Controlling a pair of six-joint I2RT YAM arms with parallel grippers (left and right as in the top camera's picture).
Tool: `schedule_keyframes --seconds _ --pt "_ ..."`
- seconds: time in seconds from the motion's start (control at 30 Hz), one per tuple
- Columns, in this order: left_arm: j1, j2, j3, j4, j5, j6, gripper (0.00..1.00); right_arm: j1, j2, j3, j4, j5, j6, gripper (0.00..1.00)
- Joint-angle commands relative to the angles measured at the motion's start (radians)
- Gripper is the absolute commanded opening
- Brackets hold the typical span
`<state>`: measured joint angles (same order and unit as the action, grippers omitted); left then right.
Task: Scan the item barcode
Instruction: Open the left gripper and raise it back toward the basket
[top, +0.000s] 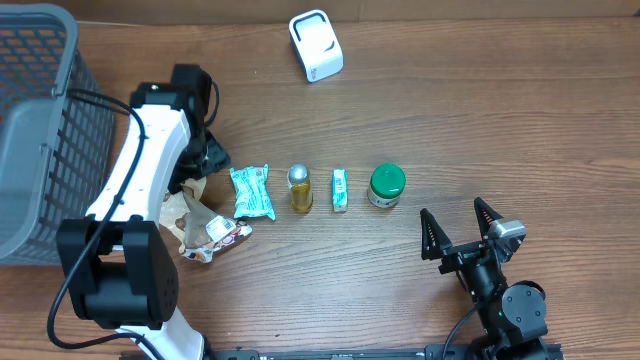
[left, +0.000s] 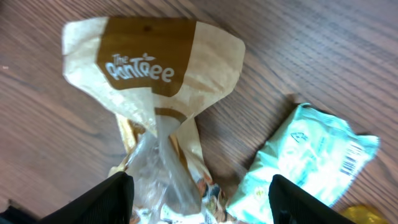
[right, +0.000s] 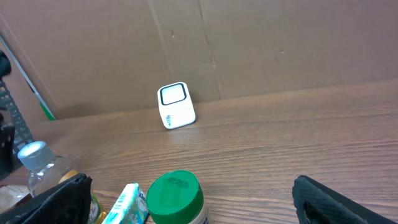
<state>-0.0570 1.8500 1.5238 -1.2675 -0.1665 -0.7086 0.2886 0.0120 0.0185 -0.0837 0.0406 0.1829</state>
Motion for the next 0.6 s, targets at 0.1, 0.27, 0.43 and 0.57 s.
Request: schedule_keyframes --seconds 0.1,0.27,0.43,0.57 --pt "0.0 -0.018 0.043 -0.077 -0.032 -0.021 0.72 -0.004 -0.009 -0.01 0.003 -0.001 0.0 1.0" --pt "0.0 -0.018 -0.002 -0.079 -0.106 -0.082 0.72 -0.004 -0.009 -0.01 0.003 -0.001 0.0 1.0" --pt "0.0 -0.018 -0.124 0.049 -0.073 -0.085 0.74 -0.004 -0.009 -0.01 0.003 -0.001 0.0 1.0" --pt "0.0 -0.018 -0.232 0.185 -0.063 -0.085 0.75 -0.004 -0.009 -0.01 0.003 -0.001 0.0 1.0"
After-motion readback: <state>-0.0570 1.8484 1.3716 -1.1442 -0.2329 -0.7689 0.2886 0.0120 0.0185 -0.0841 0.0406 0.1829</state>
